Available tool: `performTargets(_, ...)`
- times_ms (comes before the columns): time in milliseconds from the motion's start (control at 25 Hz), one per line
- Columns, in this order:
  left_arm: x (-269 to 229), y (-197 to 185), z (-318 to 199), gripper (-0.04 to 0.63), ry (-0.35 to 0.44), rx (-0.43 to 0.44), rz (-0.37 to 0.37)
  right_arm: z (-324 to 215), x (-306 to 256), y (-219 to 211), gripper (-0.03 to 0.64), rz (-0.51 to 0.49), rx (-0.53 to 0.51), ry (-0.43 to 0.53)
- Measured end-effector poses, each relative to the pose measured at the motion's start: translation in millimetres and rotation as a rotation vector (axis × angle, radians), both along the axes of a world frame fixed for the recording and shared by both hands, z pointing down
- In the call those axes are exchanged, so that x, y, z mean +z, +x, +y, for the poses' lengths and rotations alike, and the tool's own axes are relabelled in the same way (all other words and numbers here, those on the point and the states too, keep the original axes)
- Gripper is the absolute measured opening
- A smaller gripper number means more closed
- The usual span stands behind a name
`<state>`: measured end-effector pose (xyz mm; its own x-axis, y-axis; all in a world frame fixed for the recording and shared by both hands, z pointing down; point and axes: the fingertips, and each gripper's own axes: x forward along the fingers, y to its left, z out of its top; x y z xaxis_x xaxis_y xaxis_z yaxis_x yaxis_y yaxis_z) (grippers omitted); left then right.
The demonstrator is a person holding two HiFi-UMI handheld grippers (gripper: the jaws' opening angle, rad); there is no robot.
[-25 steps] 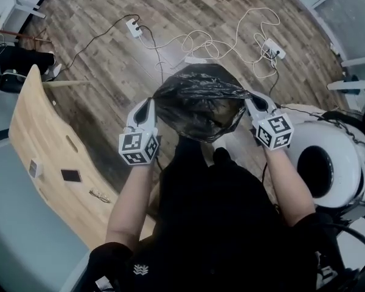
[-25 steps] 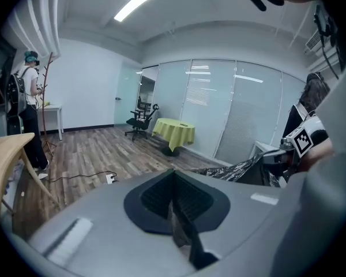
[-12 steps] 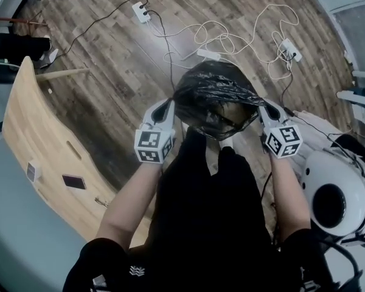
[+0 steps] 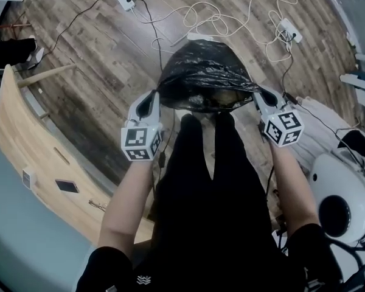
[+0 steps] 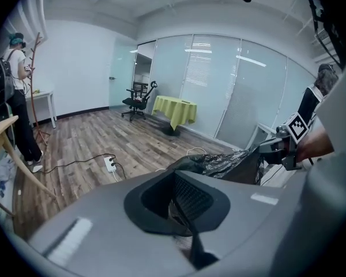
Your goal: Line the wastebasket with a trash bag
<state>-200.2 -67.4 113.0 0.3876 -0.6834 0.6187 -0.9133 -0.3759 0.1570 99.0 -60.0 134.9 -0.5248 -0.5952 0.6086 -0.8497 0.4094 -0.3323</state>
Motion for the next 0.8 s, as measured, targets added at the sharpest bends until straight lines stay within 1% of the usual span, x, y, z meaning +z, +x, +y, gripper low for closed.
performTargets(200, 8, 13, 6, 0.006, 0.008, -0.084, -0.024, 9, 29, 16, 0.002, -0.043, -0.044, -0.022)
performTargets(400, 19, 30, 20, 0.006, -0.004, -0.112, -0.053, 8, 39, 29, 0.002, -0.078, -0.054, -0.018)
performTargets(520, 28, 37, 24, 0.006, -0.007, -0.104, -0.052, 8, 45, 29, 0.002, -0.082, -0.072, -0.014)
performTargets(640, 43, 36, 28, 0.006, -0.012, -0.085, -0.034, 11, 59, 25, 0.002, -0.071, -0.083, -0.016)
performTargets(800, 70, 36, 26, 0.006, 0.011, -0.007, 0.000, 8, 78, 11, 0.002, -0.070, -0.095, 0.017)
